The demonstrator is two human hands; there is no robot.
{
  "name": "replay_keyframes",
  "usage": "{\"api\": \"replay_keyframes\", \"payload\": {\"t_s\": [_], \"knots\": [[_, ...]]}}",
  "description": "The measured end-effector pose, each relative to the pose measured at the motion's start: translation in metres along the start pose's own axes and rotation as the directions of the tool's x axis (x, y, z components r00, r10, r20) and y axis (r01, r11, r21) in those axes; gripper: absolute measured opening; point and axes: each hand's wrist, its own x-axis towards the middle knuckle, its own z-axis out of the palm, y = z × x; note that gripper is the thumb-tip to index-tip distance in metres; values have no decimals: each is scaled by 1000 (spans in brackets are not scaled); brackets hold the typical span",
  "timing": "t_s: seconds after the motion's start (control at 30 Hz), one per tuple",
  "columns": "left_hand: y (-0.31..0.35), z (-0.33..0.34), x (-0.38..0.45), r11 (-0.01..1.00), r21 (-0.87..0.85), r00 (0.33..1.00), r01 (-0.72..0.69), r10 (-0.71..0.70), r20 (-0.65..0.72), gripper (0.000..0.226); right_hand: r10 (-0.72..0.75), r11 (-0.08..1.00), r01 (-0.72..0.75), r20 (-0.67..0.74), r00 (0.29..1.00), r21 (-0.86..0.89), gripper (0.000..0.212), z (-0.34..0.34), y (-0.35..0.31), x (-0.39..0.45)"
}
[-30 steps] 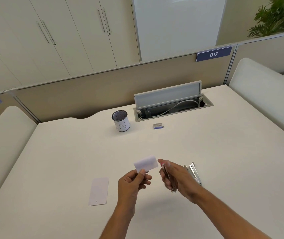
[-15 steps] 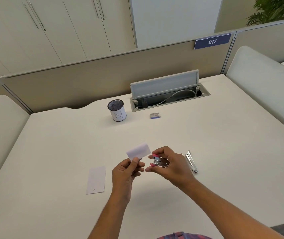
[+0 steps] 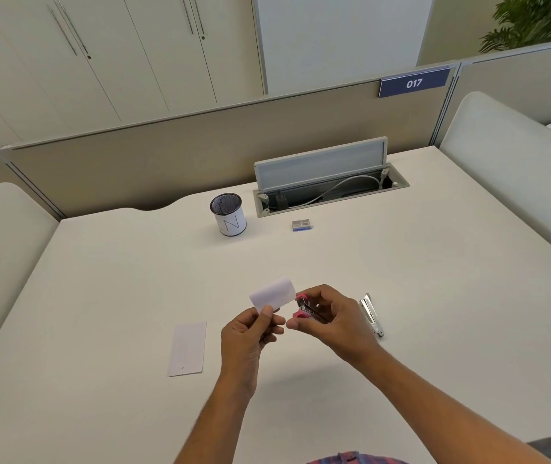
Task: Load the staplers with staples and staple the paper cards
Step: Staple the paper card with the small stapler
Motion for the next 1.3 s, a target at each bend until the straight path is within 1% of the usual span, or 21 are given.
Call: {"api": "replay_keyframes", "payload": {"t_s": [0.07, 0.13, 0.23, 0.27, 0.33, 0.4, 0.5, 0.6, 0.67, 0.73, 0.8, 0.97, 1.1, 1.3], "knots": [[0, 1, -1, 1000, 1, 1000, -5, 5, -1, 20, 18, 1000, -18, 17, 1000, 3, 41, 0, 1, 0], [1, 2, -1, 1000, -3, 1000, -8, 8, -3, 19, 67, 997, -68, 29, 997, 26, 40, -1, 2, 3], [2, 2, -2, 1000, -15, 1000, -3, 3, -6, 17, 173, 965, -170, 2, 985, 198, 33, -2, 4, 6], [2, 2, -3, 1000, -15, 1000, -3, 3, -8, 17, 215, 946, -204, -16, 976, 252, 34, -4, 5, 7], [2, 1, -3, 1000, -14, 1000, -3, 3, -13, 17, 293, 911, -269, -34, 955, 311, 45, -9, 3, 8], [2, 1, -3, 1000, -13, 1000, -3, 3, -16, 18, 358, 896, -331, -41, 933, 295, 54, -12, -1, 8], [1, 2, -2, 1000, -20, 1000, 4, -5, -21, 18, 430, 880, -416, -11, 903, 229, 60, -12, -1, 10], [1, 4, -2, 1000, -23, 1000, 5, -6, -24, 17, 464, 826, -470, 97, 880, 312, 57, -10, 0, 11], [1, 5, -2, 1000, -15, 1000, 1, -1, -26, 17, 449, 798, -481, 174, 876, 362, 57, -9, 0, 11], [2, 5, -3, 1000, -14, 1000, -1, 1, -31, 17, 407, 808, -454, 203, 891, 375, 52, -7, 2, 10], [2, 4, -3, 1000, -14, 999, -3, 2, -36, 18, 371, 824, -423, 204, 906, 378, 45, -5, 3, 8], [2, 3, -3, 1000, -22, 999, 2, -3, -50, 17, 306, 857, -360, 196, 931, 369, 39, 0, 2, 3], [3, 6, -4, 1000, -8, 999, -4, 3, -47, 17, 272, 889, -324, 196, 942, 323, 41, 5, 3, 0], [2, 8, -6, 1000, 16, 999, -5, 6, -43, 16, 252, 896, -298, 175, 952, 328, 36, 9, 2, 0]]}}
